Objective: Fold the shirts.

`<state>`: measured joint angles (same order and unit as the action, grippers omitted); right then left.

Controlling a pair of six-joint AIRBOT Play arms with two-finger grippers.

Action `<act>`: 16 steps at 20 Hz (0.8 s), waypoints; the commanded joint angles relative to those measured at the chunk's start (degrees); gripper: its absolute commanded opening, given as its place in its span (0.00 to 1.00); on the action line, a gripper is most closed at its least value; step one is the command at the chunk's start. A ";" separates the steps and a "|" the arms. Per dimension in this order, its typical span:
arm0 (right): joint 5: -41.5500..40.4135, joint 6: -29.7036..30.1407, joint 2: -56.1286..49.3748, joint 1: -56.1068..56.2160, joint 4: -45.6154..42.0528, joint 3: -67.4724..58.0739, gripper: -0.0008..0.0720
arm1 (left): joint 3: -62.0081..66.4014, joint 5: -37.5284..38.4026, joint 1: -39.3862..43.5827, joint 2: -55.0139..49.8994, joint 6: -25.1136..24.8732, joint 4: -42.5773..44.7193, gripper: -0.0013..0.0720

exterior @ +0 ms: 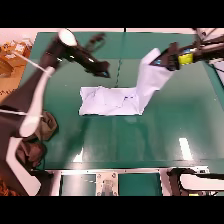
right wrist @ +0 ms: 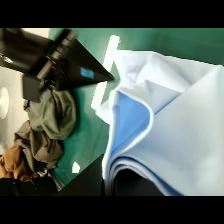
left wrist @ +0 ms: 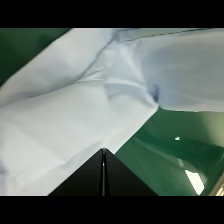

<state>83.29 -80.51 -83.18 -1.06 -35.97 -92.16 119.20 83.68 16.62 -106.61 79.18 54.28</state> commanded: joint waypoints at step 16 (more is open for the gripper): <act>-24.48 2.51 -19.76 22.84 12.39 0.81 0.03 | -3.96 3.69 -18.71 14.12 -4.52 12.35 0.05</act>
<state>52.93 -78.32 -103.70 27.49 -24.40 -91.20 115.79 87.50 -1.63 -92.55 75.05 66.41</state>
